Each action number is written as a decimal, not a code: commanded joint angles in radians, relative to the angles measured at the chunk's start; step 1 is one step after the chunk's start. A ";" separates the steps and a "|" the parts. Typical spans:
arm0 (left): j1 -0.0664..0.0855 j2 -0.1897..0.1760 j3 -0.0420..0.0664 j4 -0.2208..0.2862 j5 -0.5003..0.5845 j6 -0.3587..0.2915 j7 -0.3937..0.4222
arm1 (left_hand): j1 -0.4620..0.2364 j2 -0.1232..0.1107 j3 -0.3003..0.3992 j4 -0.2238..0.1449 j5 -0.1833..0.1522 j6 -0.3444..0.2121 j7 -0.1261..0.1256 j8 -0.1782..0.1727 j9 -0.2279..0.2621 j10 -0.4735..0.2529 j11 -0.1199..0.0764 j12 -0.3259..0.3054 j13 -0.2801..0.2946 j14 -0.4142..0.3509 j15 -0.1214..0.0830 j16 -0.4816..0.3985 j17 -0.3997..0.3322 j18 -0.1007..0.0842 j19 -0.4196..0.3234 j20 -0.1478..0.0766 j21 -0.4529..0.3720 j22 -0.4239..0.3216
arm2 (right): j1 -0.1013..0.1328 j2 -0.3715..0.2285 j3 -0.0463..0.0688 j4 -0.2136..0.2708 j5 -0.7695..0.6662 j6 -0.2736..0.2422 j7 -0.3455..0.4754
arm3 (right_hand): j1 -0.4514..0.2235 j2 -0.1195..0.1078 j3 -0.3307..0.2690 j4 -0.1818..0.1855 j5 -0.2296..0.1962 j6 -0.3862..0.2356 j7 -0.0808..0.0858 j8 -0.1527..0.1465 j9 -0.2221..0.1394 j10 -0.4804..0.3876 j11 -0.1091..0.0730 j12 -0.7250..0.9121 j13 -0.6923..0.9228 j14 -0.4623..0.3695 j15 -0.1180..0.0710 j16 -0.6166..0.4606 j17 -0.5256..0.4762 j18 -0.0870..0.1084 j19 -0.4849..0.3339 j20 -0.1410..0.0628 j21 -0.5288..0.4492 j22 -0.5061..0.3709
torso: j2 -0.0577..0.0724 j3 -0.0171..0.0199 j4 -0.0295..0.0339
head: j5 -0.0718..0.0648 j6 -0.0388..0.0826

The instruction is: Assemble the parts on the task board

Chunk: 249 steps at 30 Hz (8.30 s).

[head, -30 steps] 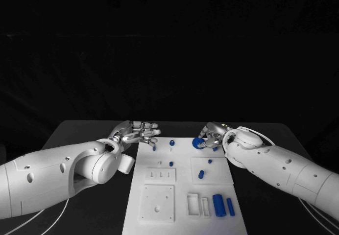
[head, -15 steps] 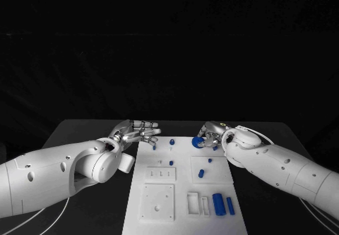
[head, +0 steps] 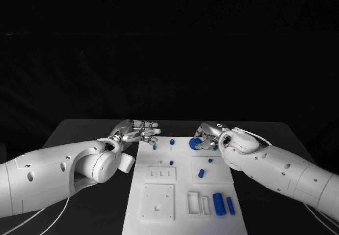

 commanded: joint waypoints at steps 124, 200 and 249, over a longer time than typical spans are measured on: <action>0.002 -0.008 0.000 -0.012 -0.002 0.011 0.012 | -0.005 0.003 -0.004 0.007 0.004 -0.005 -0.003 0.000 0.000 -0.004 -0.004 0.004 0.002 -0.004 0.001 -0.003 0.004 -0.002 -0.008 0.002 0.002 -0.002 | 0.000 -0.188 -0.014 0.237 0.169 -0.167 0.071 | 0.032 -0.037 -0.138 0.148 -0.036 -0.049 0.010 0.004 0.000 -0.009 0.010 -0.037 -0.032 0.000 -0.001 -0.032 -0.036 -0.003 0.005 0.000 -0.032 0.116 | -0.005 0.0119 -0.0215 | 0.017 0.017; 0.000 -0.006 -0.001 -0.036 -0.024 0.031 0.009 | -0.003 0.031 -0.030 -0.020 0.004 0.004 -0.001 0.000 0.001 0.094 -0.018 0.004 0.002 -0.008 -0.001 -0.004 0.003 -0.006 -0.018 -0.001 0.007 0.004 | -0.053 -0.125 0.008 -0.049 0.294 -0.043 0.189 | 0.011 0.033 -0.107 -0.040 0.042 -0.052 0.014 0.003 0.000 -0.051 0.008 -0.055 -0.059 -0.018 -0.008 -0.073 -0.052 -0.004 -0.014 -0.007 -0.125 0.101 | -0.004 0.0167 -0.0214 | 0.011 -0.012; 0.032 0.024 0.002 -0.071 -0.186 0.209 -0.268 | -0.083 0.066 -0.066 0.030 0.005 0.244 -0.068 0.007 0.016 0.483 -0.146 0.088 0.040 0.122 -0.128 0.450 0.279 -0.050 0.063 -0.127 0.288 0.198 | -0.027 -0.153 0.008 0.148 0.194 -0.099 0.049 | 0.023 0.062 0.056 -0.027 -0.164 0.094 -0.021 0.005 0.004 -0.043 -0.011 -0.057 -0.053 -0.014 -0.025 -0.072 -0.043 -0.012 -0.013 -0.024 -0.109 0.103 | -0.031 0.0151 -0.0341 | 0.021 -0.001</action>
